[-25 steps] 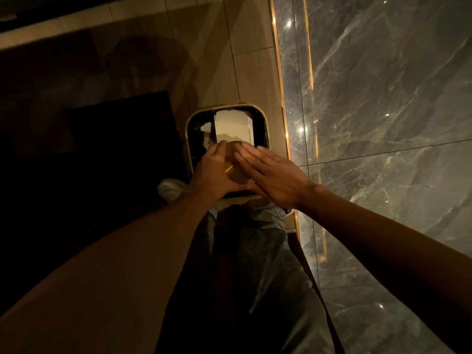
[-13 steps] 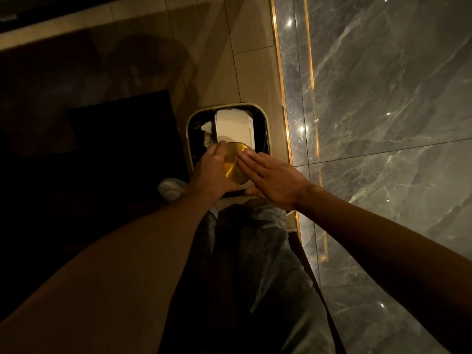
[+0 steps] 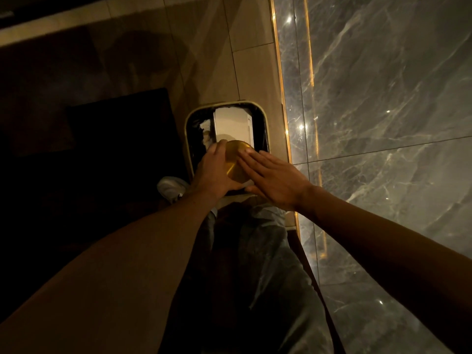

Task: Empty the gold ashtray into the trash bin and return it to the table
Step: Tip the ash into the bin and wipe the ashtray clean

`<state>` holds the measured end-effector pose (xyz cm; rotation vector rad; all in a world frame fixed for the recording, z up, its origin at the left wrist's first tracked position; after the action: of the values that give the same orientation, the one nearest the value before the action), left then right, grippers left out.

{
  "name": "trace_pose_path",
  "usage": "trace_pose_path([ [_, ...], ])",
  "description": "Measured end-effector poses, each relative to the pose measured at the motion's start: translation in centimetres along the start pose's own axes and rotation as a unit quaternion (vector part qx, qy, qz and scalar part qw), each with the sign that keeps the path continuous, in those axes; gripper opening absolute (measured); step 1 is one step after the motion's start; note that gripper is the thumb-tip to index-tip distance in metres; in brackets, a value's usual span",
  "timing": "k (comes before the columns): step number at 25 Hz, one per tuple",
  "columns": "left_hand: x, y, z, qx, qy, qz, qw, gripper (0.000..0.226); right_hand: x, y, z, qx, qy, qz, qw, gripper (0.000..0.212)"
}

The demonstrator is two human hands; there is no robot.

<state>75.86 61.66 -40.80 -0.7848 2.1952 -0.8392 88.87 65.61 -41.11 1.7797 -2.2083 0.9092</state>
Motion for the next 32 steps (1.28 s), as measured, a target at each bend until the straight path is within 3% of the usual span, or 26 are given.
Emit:
trace_pose_path([
  [8,-0.4,-0.1,0.0,-0.004,-0.026,0.007,1.000,0.110,-0.2,0.3,-0.8,-0.040,-0.016,0.001,0.999,0.065],
  [11,-0.6,-0.1,-0.3,-0.015,-0.016,0.009,1.000,0.116,-0.1,0.1,-0.3,-0.015,-0.031,-0.018,0.999,0.066],
  [14,-0.9,0.0,-0.3,-0.023,-0.036,0.019,0.999,0.110,-0.7,-0.2,-0.9,-0.066,-0.015,0.008,0.998,0.062],
  [18,-0.8,0.1,-0.1,-0.021,-0.008,0.020,1.000,0.114,-0.7,-0.6,0.5,0.016,-0.022,-0.004,1.000,0.064],
  [22,-1.0,0.2,0.0,-0.019,-0.024,0.037,0.999,0.113,-1.1,-0.3,-0.6,-0.055,0.014,0.026,0.998,0.061],
  [25,-0.7,0.4,-0.2,-0.025,-0.005,0.036,0.999,0.112,-0.9,-0.3,0.5,0.022,0.000,0.010,1.000,0.062],
  [28,-0.3,0.5,0.2,-0.013,-0.012,0.018,1.000,0.114,-1.0,0.1,-0.9,-0.042,0.118,0.047,0.991,0.064],
  [32,0.5,0.6,0.6,0.009,-0.006,0.001,1.000,0.119,-2.3,0.3,-1.1,-0.034,0.387,0.167,0.906,0.071],
])
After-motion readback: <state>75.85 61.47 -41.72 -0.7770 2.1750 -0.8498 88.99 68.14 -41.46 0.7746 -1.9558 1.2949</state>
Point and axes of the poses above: each hand's wrist, its own y-axis towards the middle knuckle, its own z-axis out of the palm, x = y × z, the point moved 6 cm from there along y, towards the middle knuckle
